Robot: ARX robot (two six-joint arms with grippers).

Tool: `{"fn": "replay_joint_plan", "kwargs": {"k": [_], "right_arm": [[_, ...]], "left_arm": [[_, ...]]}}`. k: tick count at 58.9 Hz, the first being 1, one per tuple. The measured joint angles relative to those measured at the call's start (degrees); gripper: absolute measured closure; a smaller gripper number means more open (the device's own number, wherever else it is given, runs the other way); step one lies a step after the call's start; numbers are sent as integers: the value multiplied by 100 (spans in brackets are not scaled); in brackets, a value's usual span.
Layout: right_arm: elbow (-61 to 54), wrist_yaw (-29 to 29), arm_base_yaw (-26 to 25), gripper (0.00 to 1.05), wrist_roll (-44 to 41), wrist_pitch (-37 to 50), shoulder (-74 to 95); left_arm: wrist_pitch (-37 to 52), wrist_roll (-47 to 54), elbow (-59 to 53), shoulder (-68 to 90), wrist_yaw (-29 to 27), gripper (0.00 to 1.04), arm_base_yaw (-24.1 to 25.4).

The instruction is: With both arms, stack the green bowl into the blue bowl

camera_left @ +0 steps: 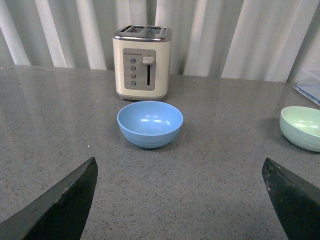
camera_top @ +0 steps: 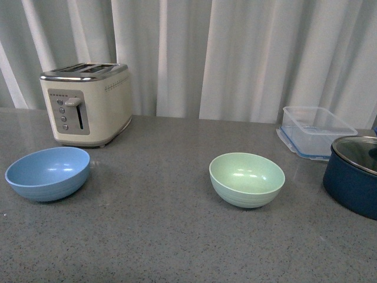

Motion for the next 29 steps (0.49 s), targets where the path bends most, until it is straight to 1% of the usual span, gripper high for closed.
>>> {"fn": "replay_joint_plan", "kwargs": {"k": [29], "right_arm": [[0, 37, 0, 10, 2, 0, 0]], "left_arm": [[0, 0, 0, 0, 31, 7, 0]]}}
